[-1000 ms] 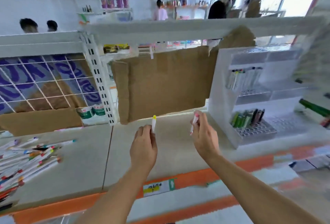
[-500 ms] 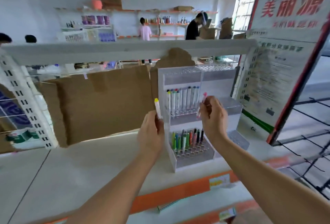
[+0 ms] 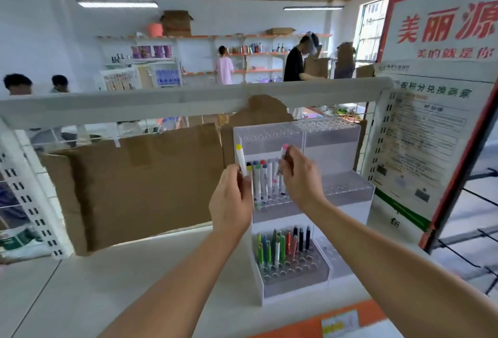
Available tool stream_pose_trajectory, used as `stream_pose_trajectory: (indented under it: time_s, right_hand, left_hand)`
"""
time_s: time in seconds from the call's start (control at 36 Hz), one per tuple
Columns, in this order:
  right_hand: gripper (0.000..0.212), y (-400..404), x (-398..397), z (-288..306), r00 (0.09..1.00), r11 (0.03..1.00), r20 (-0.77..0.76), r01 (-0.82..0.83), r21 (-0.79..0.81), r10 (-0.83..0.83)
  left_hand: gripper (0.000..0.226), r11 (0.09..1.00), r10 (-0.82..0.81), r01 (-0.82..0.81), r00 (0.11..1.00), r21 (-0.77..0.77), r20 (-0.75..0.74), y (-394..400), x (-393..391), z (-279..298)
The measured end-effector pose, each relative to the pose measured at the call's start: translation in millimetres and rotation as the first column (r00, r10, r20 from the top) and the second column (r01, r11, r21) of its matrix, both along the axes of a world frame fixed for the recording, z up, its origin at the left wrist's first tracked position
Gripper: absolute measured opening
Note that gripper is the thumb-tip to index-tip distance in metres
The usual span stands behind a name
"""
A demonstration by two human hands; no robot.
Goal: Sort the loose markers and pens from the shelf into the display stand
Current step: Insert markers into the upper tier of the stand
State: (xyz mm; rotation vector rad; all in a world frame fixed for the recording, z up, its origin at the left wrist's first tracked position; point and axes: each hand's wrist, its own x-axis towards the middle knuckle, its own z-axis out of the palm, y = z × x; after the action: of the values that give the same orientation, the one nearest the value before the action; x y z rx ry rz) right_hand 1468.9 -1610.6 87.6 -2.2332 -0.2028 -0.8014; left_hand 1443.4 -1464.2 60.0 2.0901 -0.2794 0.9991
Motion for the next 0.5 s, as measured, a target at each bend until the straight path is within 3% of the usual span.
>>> stream_pose_trajectory:
  time_s: [0.5]
  right_hand:
    - [0.01,-2.7,20.4,-19.6,0.949,0.964,-0.309,-0.026,-0.265,-0.059]
  left_hand:
    - [0.004,0.999,0.029,-0.03,0.999,-0.018,-0.046,-12.3,18.4,-4.8]
